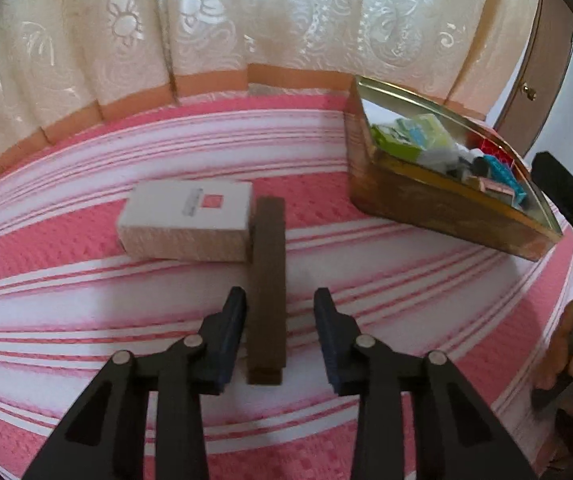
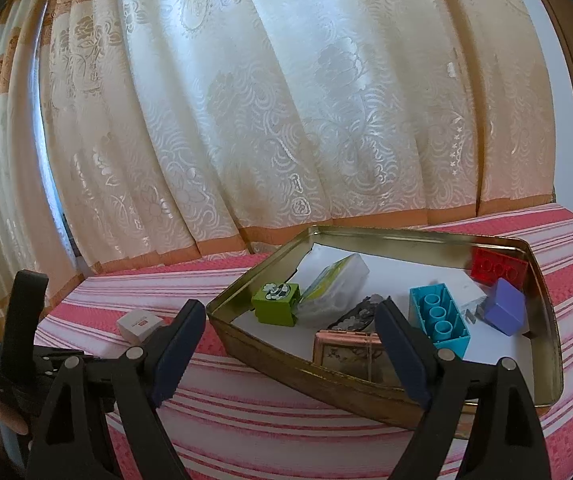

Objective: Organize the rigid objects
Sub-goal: 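Grasp the dark brown stick with the left tool, then grasp the white printed box with the right tool, then carry the brown stick with the left tool while the right tool carries the white box over the tray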

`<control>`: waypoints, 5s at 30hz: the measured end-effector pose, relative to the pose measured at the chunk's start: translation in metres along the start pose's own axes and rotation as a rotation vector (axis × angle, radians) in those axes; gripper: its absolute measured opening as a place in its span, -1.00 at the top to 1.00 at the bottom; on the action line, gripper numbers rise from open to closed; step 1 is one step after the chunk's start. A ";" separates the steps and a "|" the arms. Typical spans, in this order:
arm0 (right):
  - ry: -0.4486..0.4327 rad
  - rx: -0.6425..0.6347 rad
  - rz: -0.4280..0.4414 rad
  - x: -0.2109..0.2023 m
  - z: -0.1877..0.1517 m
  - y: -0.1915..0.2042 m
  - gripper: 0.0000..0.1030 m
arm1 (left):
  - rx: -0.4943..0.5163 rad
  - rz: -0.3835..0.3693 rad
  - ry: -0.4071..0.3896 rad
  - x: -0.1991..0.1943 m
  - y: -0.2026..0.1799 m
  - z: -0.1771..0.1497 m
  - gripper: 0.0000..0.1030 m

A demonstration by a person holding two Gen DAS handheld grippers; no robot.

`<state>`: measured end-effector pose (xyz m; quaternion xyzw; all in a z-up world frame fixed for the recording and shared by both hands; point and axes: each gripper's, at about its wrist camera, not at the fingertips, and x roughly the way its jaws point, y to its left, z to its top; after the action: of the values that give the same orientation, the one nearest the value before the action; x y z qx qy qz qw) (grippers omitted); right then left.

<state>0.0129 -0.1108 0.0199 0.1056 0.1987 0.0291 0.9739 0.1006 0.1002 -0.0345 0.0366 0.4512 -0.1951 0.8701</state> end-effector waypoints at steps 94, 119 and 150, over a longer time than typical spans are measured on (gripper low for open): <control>0.098 -0.236 0.156 0.057 -0.014 0.116 0.15 | -0.309 0.519 -0.407 -0.056 0.056 -0.002 0.74; 0.078 -0.222 0.140 0.028 -0.009 0.068 0.15 | -0.232 0.526 -0.526 -0.062 0.008 -0.002 0.74; -0.021 -0.191 0.009 -0.011 0.016 -0.038 0.15 | -0.140 0.426 -0.576 -0.050 -0.108 0.017 0.74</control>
<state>0.0096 -0.1520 0.0300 0.0134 0.1842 0.0512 0.9815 0.0479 0.0124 0.0283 0.0134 0.1819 0.0194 0.9830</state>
